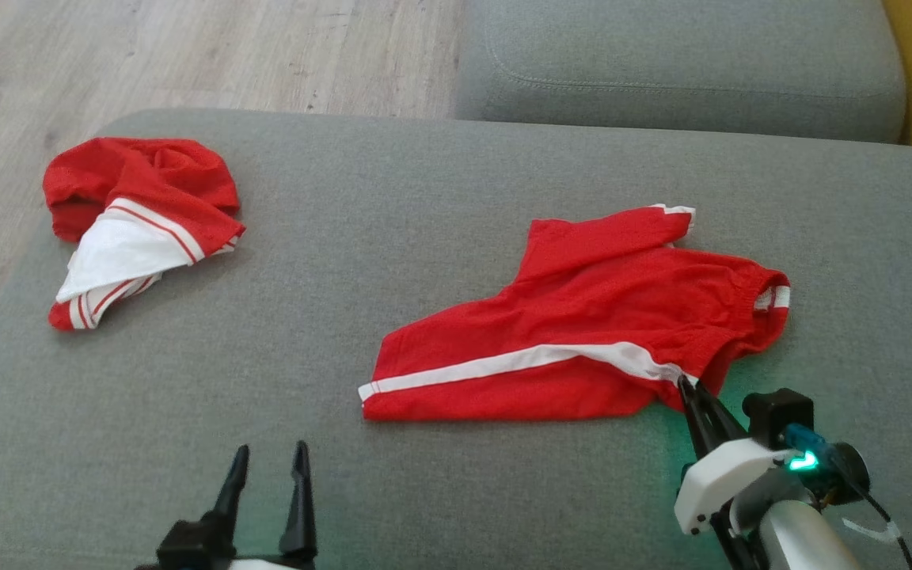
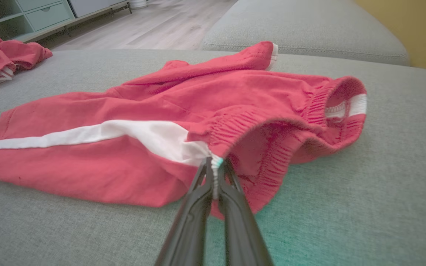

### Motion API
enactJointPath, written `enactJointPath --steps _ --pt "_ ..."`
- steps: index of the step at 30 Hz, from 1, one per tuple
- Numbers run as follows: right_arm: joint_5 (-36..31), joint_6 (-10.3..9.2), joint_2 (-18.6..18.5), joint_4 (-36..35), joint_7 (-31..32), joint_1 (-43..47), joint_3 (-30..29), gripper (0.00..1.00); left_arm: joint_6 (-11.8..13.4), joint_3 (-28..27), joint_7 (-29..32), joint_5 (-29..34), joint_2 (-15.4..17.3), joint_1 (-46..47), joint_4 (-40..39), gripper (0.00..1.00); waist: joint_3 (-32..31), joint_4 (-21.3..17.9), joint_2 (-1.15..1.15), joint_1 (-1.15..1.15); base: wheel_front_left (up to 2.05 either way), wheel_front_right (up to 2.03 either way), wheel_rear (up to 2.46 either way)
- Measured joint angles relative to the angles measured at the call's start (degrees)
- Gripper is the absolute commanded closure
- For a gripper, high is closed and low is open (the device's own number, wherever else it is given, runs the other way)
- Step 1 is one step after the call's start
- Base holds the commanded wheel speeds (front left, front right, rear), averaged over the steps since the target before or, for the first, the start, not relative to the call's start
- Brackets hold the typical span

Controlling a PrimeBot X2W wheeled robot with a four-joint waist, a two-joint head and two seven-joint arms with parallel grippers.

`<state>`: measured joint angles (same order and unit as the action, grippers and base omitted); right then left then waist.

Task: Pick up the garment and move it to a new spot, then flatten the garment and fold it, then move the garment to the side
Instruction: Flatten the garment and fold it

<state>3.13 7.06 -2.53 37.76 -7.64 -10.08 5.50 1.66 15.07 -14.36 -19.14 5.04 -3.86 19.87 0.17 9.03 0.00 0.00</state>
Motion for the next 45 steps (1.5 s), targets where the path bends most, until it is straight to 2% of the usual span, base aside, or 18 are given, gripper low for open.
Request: enactJointPath --steps 11,17,23,30,35,39,45 --pt "-1.56 0.00 0.01 -1.83 -0.25 3.54 -4.16 1.00 -3.24 6.13 2.05 -0.66 -1.12 3.85 1.18 0.00 -0.04 -2.04 0.00 0.00 0.00 0.00 0.00" --pt "-2.71 0.00 0.01 -2.02 -0.22 4.94 -5.77 1.00 -3.98 8.62 4.92 -3.13 -1.67 5.32 4.45 0.00 0.35 -2.85 0.00 0.00 0.00 0.00 0.00" --pt "-2.63 0.00 0.01 -2.05 -0.18 4.79 -5.25 1.00 -4.45 9.75 6.89 -5.39 -1.83 10.31 10.11 0.00 1.20 -3.38 0.00 0.00 0.00 0.00 0.00" --pt "-2.59 0.00 0.00 -1.97 -0.20 2.99 -2.91 1.00 -5.22 11.41 10.29 -7.72 -2.22 21.59 20.57 0.00 2.70 -4.80 0.00 0.00 0.00 0.00 0.00" --pt "-2.36 0.00 0.00 -1.59 -0.27 2.30 -2.15 1.00 -5.04 13.54 11.80 -10.09 -2.37 23.73 23.72 0.00 3.29 -5.64 0.00 0.00 0.00 0.00 0.00" --pt "-2.33 0.00 0.00 -1.08 -0.68 2.29 -2.11 1.00 -3.01 15.10 12.35 -11.20 -2.40 23.74 24.95 0.00 3.26 -5.74 0.00 0.00 0.00 0.00 0.00" --pt "-1.60 0.00 0.00 -0.56 -0.94 2.29 -1.71 1.00 -2.24 16.96 12.36 -11.80 -2.38 23.75 25.37 0.00 3.11 -5.69 0.00 -0.01 0.00 0.00 0.00"
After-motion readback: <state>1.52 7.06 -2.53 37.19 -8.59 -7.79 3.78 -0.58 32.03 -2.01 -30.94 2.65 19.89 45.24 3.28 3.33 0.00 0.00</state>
